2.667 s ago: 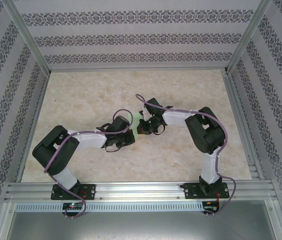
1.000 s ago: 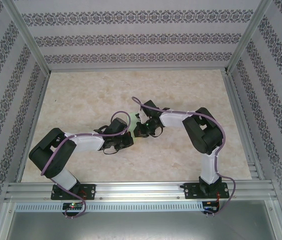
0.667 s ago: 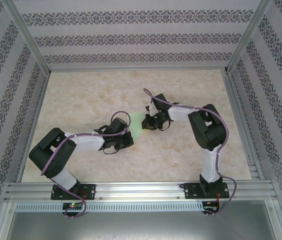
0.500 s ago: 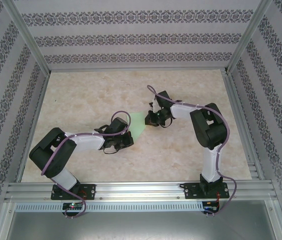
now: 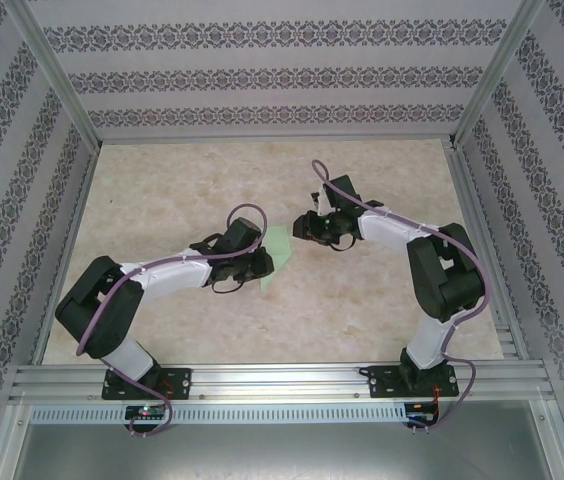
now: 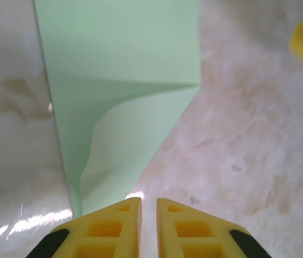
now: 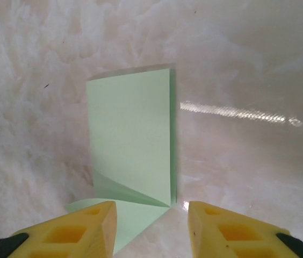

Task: Fold a paper plane with a square sheet of paper (pick it up from the middle)
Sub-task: Third fold the triangle at the center of the table, then fourth fold the wing at the center of the table.

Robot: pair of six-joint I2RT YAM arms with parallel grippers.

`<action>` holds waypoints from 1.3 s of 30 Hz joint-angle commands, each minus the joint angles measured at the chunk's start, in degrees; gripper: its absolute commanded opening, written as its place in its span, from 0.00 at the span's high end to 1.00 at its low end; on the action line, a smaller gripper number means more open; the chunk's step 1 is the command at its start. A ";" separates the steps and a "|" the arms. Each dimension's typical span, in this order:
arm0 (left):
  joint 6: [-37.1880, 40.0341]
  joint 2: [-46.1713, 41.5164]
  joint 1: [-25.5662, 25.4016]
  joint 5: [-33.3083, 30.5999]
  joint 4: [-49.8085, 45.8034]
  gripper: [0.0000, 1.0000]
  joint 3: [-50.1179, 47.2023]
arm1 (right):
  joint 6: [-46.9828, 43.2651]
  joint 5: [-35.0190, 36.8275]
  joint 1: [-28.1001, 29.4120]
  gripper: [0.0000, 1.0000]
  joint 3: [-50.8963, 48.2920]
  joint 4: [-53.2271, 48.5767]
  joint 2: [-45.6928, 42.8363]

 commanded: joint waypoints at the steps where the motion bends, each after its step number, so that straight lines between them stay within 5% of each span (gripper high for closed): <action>1: 1.34 1.11 0.00 -5.22 -0.93 0.86 1.69 | 3.68 -4.94 0.92 0.60 -1.67 2.53 1.27; 15: 0.46 7.35 0.96 -9.06 -2.60 0.96 2.71 | 2.64 -6.31 3.42 0.60 1.62 0.84 7.53; 39: 1.33 6.57 2.13 -7.02 -2.10 0.95 1.62 | 2.12 -15.41 4.75 0.73 3.06 3.39 11.51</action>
